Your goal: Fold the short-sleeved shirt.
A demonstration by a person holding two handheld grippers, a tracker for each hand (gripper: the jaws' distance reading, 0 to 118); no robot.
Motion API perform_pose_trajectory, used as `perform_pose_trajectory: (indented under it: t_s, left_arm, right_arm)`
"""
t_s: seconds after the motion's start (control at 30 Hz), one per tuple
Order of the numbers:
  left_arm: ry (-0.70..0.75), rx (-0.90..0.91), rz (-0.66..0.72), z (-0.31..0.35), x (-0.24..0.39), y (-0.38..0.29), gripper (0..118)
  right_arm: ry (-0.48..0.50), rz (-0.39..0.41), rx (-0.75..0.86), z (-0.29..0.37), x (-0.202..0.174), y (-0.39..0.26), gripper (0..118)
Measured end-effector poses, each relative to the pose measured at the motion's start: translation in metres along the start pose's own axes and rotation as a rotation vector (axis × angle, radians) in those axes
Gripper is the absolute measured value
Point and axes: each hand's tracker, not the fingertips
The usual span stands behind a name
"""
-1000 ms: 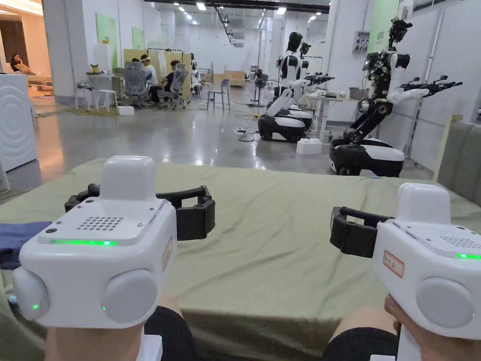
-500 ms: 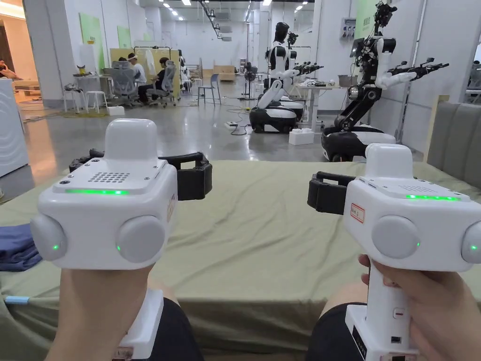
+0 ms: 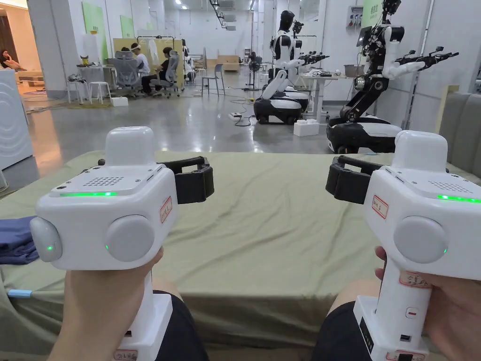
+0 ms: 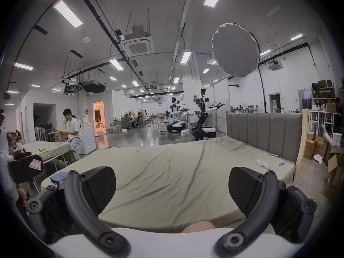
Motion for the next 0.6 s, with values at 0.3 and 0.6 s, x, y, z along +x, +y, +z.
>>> perform_pose_trajectory:
  t_s: [0.3, 0.6]
  left_arm:
    - [0.016, -0.001, -0.009, 0.005, -0.001, -0.005, 118]
    - [0.015, 0.019, -0.003, 0.013, -0.001, -0.002, 118]
  right_arm:
    - [-0.033, -0.002, -0.022, -0.001, 0.004, -0.002, 118]
    - [0.025, -0.055, 0.052, 0.013, 0.005, 0.002, 118]
